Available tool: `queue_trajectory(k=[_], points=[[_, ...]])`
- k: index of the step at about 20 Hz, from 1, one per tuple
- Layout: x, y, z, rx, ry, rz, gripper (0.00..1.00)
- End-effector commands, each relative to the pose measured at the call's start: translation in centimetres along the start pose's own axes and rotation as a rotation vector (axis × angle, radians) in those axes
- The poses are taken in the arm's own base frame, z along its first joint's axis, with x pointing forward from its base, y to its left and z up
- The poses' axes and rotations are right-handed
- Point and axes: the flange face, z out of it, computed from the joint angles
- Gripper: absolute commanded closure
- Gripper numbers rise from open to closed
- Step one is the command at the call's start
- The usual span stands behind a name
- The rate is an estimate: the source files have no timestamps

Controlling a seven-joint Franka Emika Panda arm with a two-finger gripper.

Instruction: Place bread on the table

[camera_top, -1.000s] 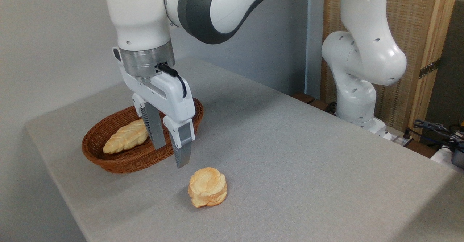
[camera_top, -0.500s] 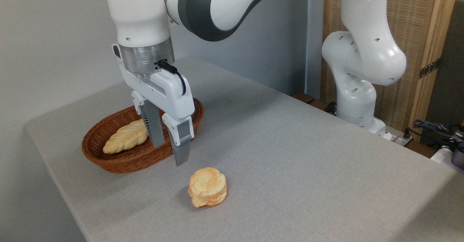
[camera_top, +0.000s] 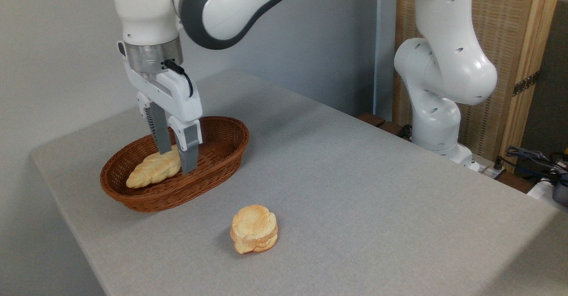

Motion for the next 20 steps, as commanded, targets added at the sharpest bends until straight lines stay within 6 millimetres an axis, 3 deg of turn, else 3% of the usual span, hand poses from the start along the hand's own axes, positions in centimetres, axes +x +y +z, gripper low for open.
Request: queue_trajectory(k=[1, 7, 16, 20], points=[[2.6, 2.7, 1.9, -0.035, 0.071, -0.095, 0.0], [5.4, 6.8, 5.3, -0.069, 0.109, -0.077, 0.0], [6.1, 8.6, 8.8, -0.082, 0.059, -0.029, 0.0], [6.1, 8.5, 9.9, -0.041, 0.033, 0.003, 0.0]])
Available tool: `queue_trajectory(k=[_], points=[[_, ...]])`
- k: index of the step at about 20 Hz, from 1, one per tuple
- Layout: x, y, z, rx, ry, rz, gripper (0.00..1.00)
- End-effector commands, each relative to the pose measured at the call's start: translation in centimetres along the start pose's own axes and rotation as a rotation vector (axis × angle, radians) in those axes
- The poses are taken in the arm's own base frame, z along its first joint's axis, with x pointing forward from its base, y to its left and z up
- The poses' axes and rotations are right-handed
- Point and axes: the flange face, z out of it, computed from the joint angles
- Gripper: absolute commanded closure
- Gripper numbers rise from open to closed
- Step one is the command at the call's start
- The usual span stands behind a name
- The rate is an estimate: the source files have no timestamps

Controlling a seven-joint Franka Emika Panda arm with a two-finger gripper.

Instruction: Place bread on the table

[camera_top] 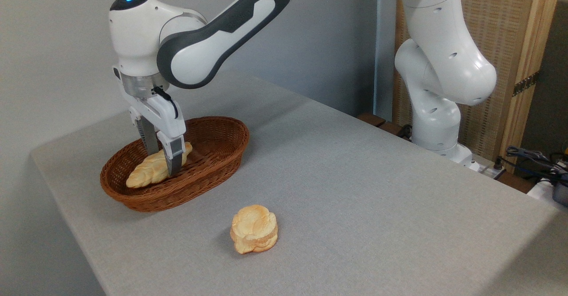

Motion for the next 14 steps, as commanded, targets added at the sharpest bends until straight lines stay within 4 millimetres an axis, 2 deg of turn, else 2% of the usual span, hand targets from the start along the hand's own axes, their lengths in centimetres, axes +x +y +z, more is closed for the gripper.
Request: queue_trajectory(k=[1, 5, 7, 8, 9, 10, 14], points=[[0.25, -0.03, 0.58, 0.025, 0.001, 0.015, 0.0], [0.23, -0.04, 0.5, 0.032, -0.001, 0.023, 0.01], [0.21, -0.14, 0.49, 0.055, -0.007, 0.038, 0.23], [0.21, -0.14, 0.4, 0.058, -0.006, 0.04, 0.41], [0.21, -0.13, 0.3, 0.059, -0.005, 0.042, 0.53], [0.22, -0.11, 0.2, 0.059, -0.004, 0.043, 0.57], [0.24, -0.2, 0.03, 0.061, -0.001, 0.041, 0.56]])
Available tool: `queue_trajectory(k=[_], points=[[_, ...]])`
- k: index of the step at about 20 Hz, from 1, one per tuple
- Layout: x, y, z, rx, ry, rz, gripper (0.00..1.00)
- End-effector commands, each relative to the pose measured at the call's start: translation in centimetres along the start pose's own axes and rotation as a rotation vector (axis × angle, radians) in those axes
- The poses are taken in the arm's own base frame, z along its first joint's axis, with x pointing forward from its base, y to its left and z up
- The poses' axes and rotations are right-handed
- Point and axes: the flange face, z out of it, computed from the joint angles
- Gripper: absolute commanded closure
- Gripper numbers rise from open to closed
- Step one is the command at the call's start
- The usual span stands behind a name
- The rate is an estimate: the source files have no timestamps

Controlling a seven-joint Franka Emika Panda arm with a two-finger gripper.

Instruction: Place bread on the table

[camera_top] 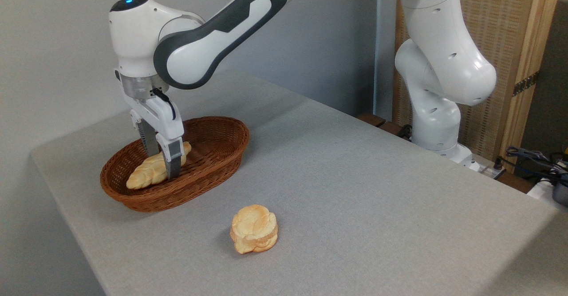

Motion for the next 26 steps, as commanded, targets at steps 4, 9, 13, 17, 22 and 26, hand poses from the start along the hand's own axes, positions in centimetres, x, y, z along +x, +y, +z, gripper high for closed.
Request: queue_trajectory(k=[4, 9, 13, 17, 22, 26], points=[[0.1, -0.2, -0.3, 0.025, 0.01, 0.008, 0.54], [0.1, -0.1, -1.1, 0.029, 0.022, 0.005, 0.49], [0.1, 0.2, -3.7, 0.043, 0.059, 0.001, 0.48], [-0.2, 0.2, -6.3, 0.062, 0.087, -0.003, 0.45], [-2.1, -2.1, -9.9, 0.094, 0.071, -0.035, 0.45], [-4.4, -5.2, -12.1, 0.114, 0.032, -0.02, 0.45]])
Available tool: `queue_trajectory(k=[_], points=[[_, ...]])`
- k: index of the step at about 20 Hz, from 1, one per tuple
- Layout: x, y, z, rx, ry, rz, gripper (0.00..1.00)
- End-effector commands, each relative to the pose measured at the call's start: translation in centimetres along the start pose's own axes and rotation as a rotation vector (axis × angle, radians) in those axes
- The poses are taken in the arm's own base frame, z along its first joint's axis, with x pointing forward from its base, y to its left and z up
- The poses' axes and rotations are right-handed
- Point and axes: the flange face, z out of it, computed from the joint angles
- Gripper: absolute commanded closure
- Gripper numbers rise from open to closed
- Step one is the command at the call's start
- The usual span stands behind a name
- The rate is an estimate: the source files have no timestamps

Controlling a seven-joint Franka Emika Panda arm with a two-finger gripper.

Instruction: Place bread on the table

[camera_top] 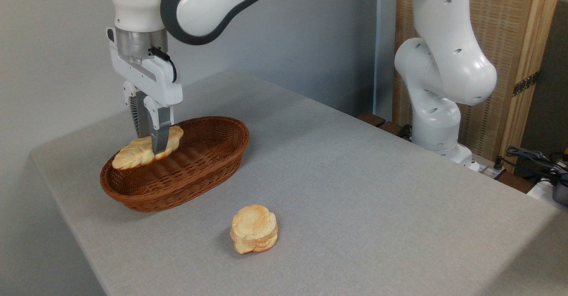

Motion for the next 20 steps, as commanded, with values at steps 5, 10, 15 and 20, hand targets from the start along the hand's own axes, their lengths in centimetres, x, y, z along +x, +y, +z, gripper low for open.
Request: queue_trajectory(k=[5, 10, 15, 20], points=[[-5.7, -6.4, -3.9, -0.018, -0.113, 0.115, 0.45], [-9.6, -8.2, -3.3, -0.071, -0.226, 0.129, 0.41], [-14.2, -9.3, -2.0, -0.133, -0.306, 0.149, 0.4], [-17.0, -11.3, -1.5, -0.177, -0.361, 0.112, 0.36]])
